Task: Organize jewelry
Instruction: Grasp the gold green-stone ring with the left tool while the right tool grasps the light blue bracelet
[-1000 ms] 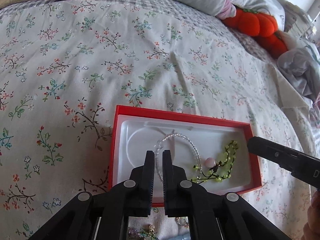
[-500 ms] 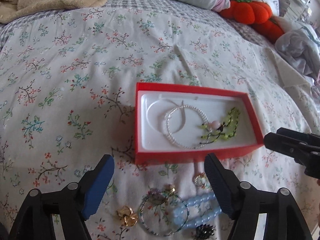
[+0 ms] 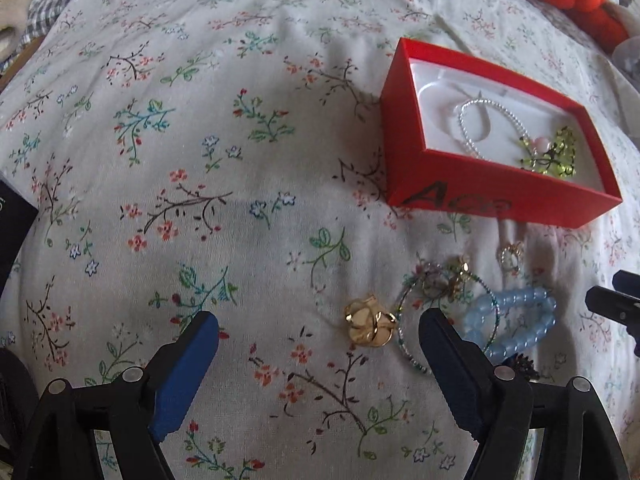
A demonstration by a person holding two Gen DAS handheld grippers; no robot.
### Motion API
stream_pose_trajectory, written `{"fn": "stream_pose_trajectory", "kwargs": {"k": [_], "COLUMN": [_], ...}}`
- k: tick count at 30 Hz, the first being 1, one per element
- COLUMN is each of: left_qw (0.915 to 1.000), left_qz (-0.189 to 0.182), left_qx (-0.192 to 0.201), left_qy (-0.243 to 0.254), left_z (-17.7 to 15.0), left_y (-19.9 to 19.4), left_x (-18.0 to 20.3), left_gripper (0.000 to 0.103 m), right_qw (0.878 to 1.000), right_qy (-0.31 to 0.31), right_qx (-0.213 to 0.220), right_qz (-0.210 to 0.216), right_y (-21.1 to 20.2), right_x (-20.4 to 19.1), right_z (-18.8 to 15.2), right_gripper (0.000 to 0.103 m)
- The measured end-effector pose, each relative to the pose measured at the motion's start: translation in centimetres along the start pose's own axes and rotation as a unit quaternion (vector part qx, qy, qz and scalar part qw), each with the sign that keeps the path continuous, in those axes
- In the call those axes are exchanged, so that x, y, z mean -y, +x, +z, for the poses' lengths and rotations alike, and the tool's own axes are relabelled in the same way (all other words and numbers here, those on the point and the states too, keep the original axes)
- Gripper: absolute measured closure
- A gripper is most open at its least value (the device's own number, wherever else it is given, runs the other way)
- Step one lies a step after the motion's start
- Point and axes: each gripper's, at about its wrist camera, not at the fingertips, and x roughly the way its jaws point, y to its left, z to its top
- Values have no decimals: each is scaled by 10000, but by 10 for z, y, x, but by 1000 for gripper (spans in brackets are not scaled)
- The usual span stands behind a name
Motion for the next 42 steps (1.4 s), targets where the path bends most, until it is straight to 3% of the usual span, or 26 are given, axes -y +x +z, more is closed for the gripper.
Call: {"fn": "stream_pose_trajectory", "kwargs": {"k": [3,9,13,15,17,19,22,24,27,34,42], "left_qw": [9996,9965,9945,9935,9931,9933,9929,9930,9933,9939,9940], "left_qz": [-180,-677,-823,-865,-866,-837,-862,-853,-841,-839,-831], "left_qx": [-167,-324,-410,-477,-517,-531,-509,-487,-461,-410,-424], "left_qy": [-159,-378,-504,-558,-593,-602,-647,-649,-645,-587,-574], "left_z": [-2,0,2,2,3,2,2,2,3,1,0], "left_y": [2,7,13,16,20,20,20,20,19,12,11], "left_x": [-2,4,7,8,10,9,7,7,7,4,1], "left_gripper": [18,23,50,58,72,78,78,78,78,78,78], "right_qw": [9996,9987,9976,9972,9968,9965,9964,9968,9964,9932,9948], "right_qy": [213,460,521,501,483,454,411,359,325,332,259], "right_qx": [-180,-128,-170,-188,-172,-163,-159,-153,-184,-441,-509], "right_qz": [77,195,430,527,608,681,721,701,762,1026,845], "right_y": [6,5,6,6,4,3,4,5,7,19,34], "right_x": [4,5,-2,-10,-17,-22,-27,-30,-34,-43,-43], "right_z": [-2,3,7,7,9,11,13,13,14,13,18], "right_gripper": [41,41,41,41,41,41,44,54,63,69,87]}}
